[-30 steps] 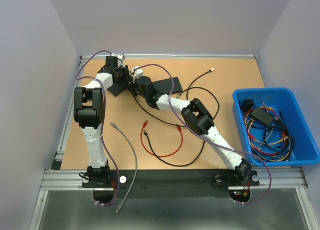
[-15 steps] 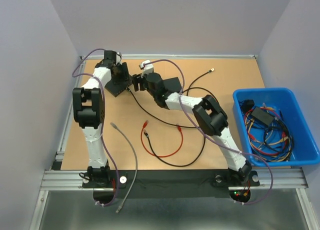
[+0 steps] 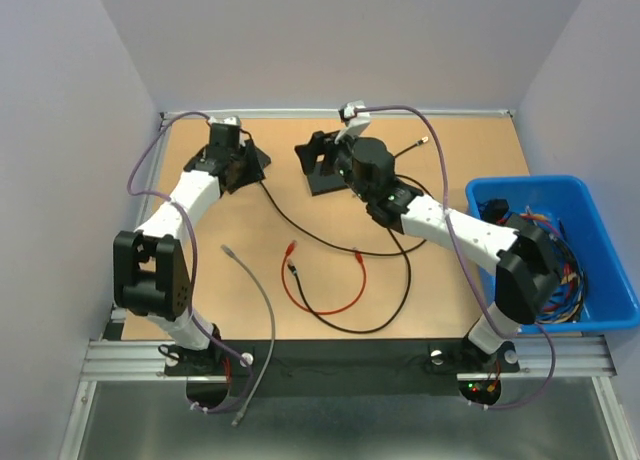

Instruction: Insert the plug into the switch port

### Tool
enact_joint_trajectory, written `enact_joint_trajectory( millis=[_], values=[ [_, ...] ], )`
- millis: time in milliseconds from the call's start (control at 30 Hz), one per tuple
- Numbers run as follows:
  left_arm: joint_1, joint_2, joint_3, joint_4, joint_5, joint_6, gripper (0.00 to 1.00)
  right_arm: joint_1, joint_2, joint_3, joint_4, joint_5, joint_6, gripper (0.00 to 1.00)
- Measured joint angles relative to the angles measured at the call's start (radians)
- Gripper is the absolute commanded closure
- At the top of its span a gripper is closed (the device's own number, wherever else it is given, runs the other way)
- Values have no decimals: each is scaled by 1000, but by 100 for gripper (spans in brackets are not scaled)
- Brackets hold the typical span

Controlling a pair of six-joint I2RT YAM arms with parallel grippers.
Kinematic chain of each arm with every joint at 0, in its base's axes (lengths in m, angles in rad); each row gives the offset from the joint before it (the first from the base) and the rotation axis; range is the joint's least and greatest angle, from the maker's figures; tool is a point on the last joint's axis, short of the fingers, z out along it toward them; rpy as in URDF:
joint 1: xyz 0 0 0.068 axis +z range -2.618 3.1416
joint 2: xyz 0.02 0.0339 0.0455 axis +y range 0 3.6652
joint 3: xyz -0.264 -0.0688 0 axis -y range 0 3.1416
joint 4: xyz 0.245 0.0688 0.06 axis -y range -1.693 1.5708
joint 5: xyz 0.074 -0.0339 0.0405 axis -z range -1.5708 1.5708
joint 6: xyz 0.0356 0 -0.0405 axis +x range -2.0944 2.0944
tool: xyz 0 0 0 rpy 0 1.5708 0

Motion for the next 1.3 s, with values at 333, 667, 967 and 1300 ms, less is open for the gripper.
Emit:
enact_joint_trajectory(
  millis=[333,667,967,1300],
  values=[
    [-168,-235,-260,32,-87,-120,43,96,-63,-229,-303,-105,299,34],
    [-164,-315,-259,141,-35,-146,44,-157,90,-31,-480,-108,349,36],
    [-171,34,-122,229,87,-166,46,-409,349,142,-483,-212,354,37],
    [-177,288,75,285,142,-159,47,-469,546,313,-513,-304,321,37]
  ],
)
